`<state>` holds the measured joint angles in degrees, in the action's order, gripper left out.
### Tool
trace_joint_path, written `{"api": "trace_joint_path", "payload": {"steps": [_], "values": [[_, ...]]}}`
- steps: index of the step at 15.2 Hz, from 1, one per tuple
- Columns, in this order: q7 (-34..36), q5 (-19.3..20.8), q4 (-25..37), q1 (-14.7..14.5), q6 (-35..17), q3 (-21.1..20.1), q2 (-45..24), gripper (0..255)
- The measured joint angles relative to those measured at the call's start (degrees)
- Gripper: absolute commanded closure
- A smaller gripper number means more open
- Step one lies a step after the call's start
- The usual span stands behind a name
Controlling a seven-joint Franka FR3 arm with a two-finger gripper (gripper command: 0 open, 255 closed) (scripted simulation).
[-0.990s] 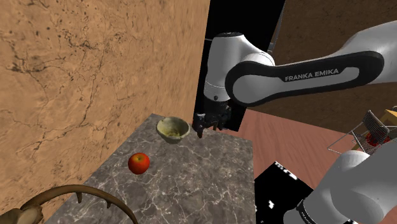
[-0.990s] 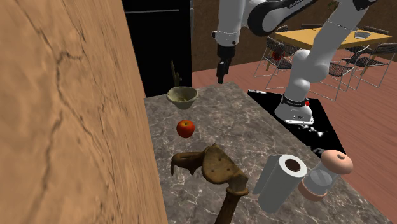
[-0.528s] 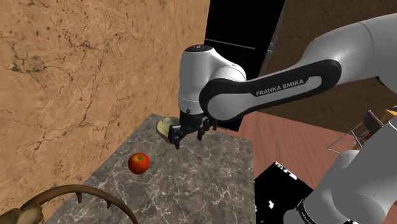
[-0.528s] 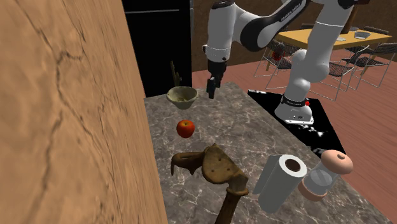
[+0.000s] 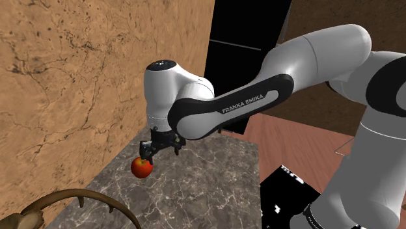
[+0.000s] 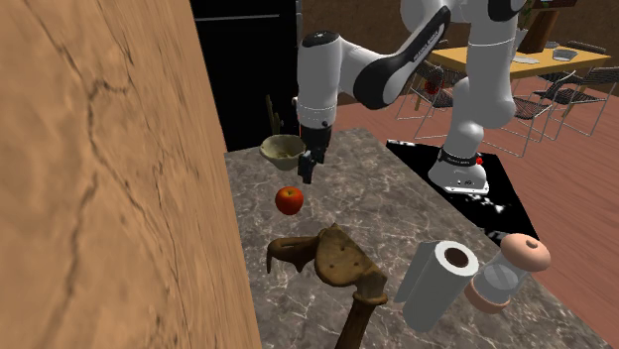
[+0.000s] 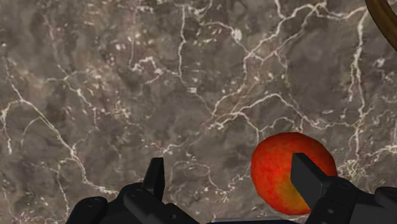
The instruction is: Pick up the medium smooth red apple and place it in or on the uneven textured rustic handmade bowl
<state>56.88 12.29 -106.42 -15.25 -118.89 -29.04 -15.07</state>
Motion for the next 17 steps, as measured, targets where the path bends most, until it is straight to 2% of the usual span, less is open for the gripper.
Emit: {"api": "trace_joint_path", "payload": {"steps": [6, 17], "values": [[5.58, 5.81, 12.81, -5.94, 1.57, 1.24, -12.4, 0], [6.92, 7.8, 12.49, -6.89, -2.2, 2.38, -16.15, 0]]}}
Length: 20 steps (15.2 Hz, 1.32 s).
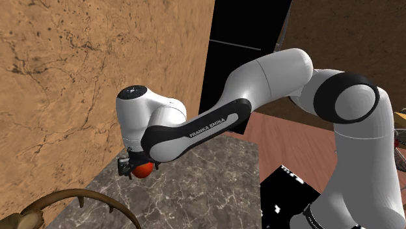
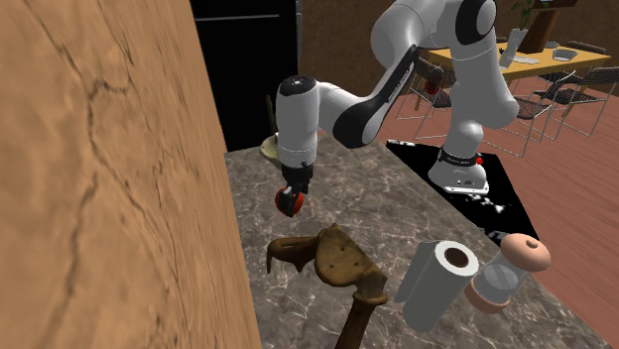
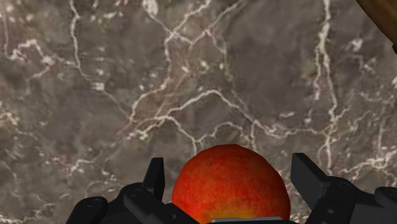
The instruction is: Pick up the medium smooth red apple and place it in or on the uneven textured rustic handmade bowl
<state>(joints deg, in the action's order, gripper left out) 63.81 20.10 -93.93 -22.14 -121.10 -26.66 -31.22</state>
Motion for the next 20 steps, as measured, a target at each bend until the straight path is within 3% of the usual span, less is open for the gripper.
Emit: {"api": "trace_joint_path", "payload": {"steps": [3, 4, 14, 20], "values": [[0.01, 0.01, 0.0, -0.01, -0.02, 0.0, -0.01, 0], [0.01, 0.01, 0.0, -0.01, -0.02, 0.0, -0.01, 255], [0.01, 0.01, -0.01, -0.01, -0.04, 0.0, -0.01, 255], [-0.67, -0.99, 1.36, 0.2, 2.8, -0.6, 1.62, 255]]}}
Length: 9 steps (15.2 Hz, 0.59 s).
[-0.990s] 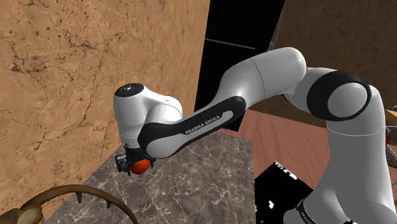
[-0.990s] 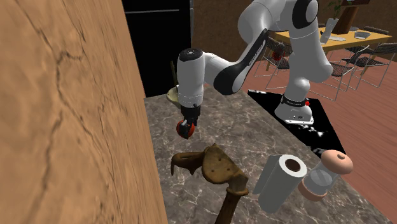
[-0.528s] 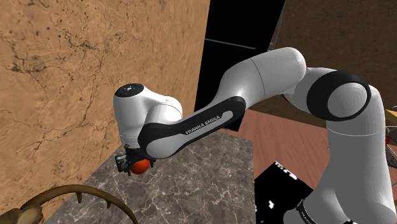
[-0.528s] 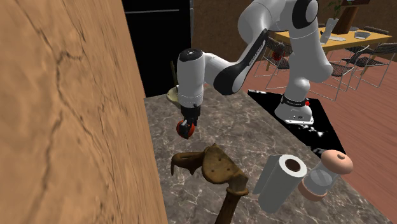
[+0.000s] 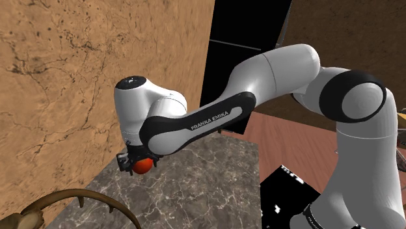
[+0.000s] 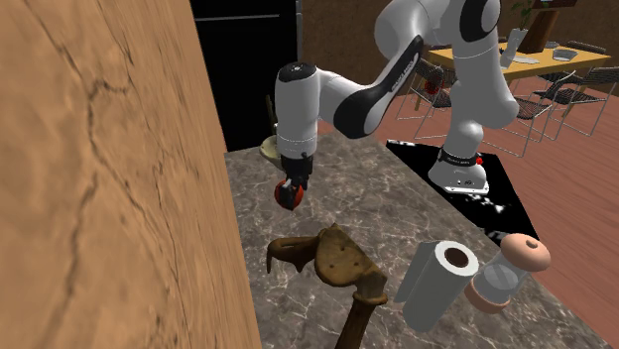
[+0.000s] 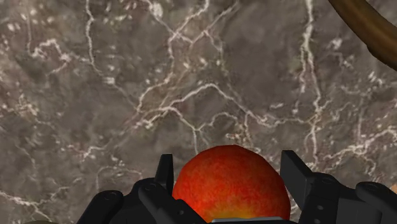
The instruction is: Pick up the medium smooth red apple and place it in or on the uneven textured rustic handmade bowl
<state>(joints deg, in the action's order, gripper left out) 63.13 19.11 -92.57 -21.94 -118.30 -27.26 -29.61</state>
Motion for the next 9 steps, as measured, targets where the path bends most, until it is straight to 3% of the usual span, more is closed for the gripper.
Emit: {"api": "trace_joint_path", "payload": {"steps": [9], "values": [[-1.34, -1.65, 3.31, 0.3, 5.53, -0.87, 2.55, 255]]}}
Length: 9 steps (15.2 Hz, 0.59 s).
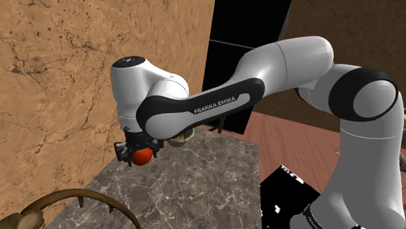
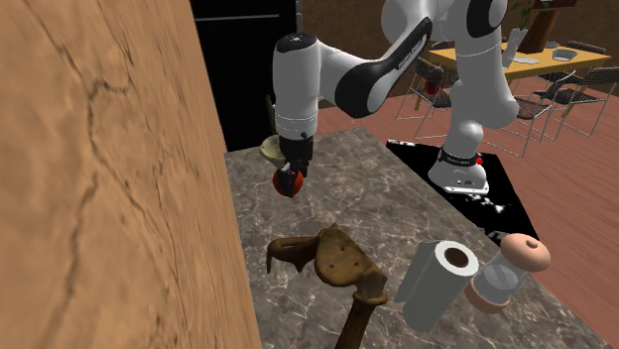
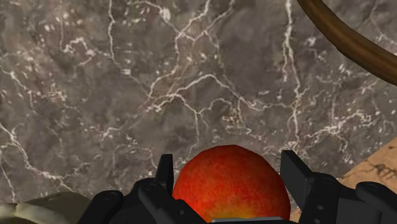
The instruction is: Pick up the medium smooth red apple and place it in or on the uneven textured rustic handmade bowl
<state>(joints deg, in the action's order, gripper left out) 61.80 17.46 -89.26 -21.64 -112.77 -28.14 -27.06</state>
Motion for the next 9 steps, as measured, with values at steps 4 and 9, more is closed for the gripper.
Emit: {"api": "trace_joint_path", "payload": {"steps": [4, 9], "values": [[-0.63, -0.62, 1.95, 0.07, 2.7, -0.29, 0.91, 255], [-1.16, -1.1, 4.99, -0.18, 6.15, -0.54, 1.44, 255]]}}
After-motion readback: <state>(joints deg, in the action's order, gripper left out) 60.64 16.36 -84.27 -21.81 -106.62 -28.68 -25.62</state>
